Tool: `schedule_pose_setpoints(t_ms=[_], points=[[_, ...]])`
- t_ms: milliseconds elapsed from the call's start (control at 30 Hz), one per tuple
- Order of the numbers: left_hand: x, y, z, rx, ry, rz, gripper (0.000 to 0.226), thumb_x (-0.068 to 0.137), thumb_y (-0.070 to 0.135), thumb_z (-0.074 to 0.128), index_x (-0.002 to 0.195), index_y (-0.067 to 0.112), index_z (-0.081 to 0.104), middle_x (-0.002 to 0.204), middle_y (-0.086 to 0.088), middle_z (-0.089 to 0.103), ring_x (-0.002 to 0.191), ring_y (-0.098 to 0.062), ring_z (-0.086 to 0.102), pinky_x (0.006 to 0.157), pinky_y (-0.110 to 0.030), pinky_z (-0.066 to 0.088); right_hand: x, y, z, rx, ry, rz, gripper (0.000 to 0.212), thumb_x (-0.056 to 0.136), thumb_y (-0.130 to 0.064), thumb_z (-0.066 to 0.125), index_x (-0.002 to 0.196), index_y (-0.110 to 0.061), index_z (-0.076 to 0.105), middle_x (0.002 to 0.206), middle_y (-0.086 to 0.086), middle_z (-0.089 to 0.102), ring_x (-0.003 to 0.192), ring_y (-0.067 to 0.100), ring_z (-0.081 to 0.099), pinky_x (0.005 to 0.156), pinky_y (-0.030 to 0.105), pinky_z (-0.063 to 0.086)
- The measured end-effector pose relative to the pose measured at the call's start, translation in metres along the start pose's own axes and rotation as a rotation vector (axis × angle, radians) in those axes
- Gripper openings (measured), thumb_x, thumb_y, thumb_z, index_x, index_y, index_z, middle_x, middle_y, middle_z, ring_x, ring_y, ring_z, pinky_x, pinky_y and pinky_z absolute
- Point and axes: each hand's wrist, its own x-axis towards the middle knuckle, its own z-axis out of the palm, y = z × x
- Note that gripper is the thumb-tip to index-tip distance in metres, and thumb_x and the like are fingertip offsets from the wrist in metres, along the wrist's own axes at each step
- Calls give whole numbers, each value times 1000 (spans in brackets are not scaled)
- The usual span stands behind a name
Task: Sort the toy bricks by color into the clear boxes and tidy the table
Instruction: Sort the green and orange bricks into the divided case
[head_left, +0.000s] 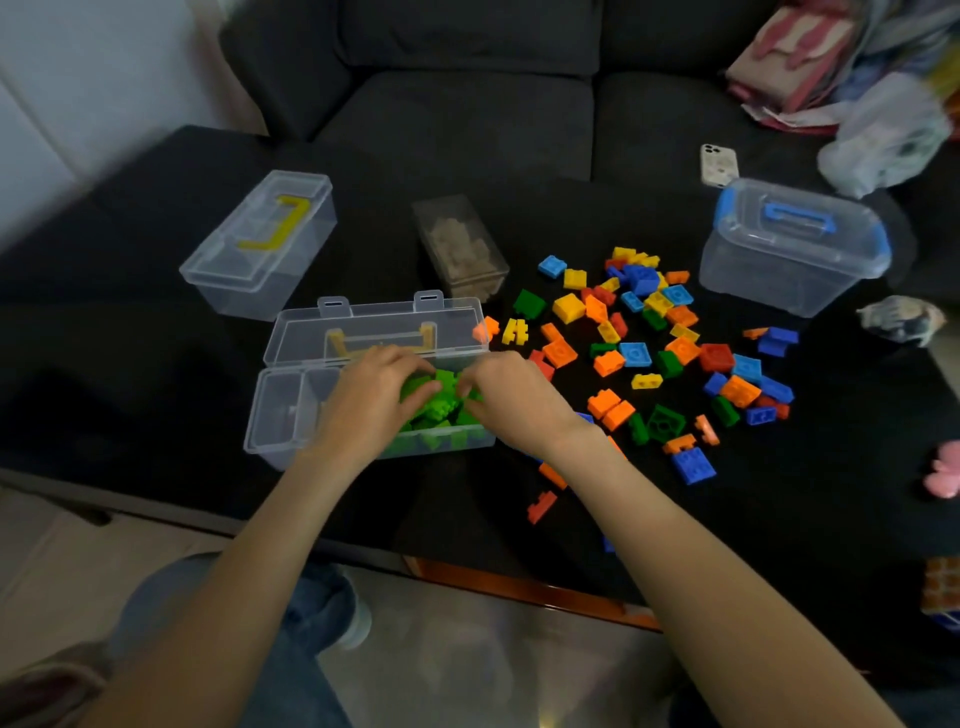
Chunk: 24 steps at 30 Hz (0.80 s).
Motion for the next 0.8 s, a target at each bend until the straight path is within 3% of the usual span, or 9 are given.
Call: schedule_pose_setpoints(t_ms=[133, 300, 433, 500, 567, 700, 800], points=[[-17, 0, 0, 7, 102, -78, 17, 85, 20, 63, 100, 13, 69, 98, -6, 64, 89, -22, 59, 74, -32, 48, -2, 9, 13, -134, 161, -12, 29, 96, -17, 40, 110, -13, 65, 116, 3, 63, 116, 27, 47, 93, 35, 40], [-18, 10, -3, -134, -73, -10, 25, 83, 7, 66, 107, 14, 68, 103, 0, 68, 91, -13, 64, 82, -28, 51, -2, 14, 22, 94, 24, -13, 34, 96, -19, 40, 123, -20, 61, 126, -1, 61, 134, 26, 26, 106, 41, 26], [-3, 11, -5, -63, -57, -1, 29, 81, 12, 69, 109, 19, 67, 102, 4, 69, 89, -9, 63, 82, -34, 54, -16, 30, 14, 340, 205, -37, 31, 93, -8, 46, 116, -15, 65, 120, 1, 64, 125, 18, 43, 106, 31, 35], [6, 19, -7, -66, -13, 34, 28, 82, 13, 66, 110, 18, 66, 102, 3, 67, 90, -10, 62, 81, -31, 53, -31, 47, 11, 377, 338, 33, 28, 92, -7, 49, 113, -15, 66, 116, -1, 65, 115, 12, 50, 98, 21, 36], [16, 34, -8, -89, 7, 107, 27, 85, 19, 59, 112, 18, 64, 101, 3, 65, 91, -10, 60, 79, -28, 52, -45, 70, 11, 390, 410, 144, 27, 92, -7, 51, 111, -15, 67, 112, -1, 66, 110, 11, 54, 92, 19, 38], [34, 73, 14, -80, -137, 272, 31, 90, 24, 55, 121, 25, 58, 113, 7, 60, 106, -8, 53, 88, -25, 44, -65, 115, 21, 248, 276, 356, 28, 89, -11, 56, 114, -18, 65, 117, 3, 64, 114, 21, 52, 91, 29, 41], [43, 102, 43, 105, -288, 334, 38, 91, 22, 56, 128, 27, 52, 125, 5, 53, 117, -12, 46, 95, -28, 42, -84, 128, 27, 172, 221, 432, 30, 89, -15, 57, 118, -21, 62, 120, 3, 60, 113, 21, 50, 88, 29, 43]])
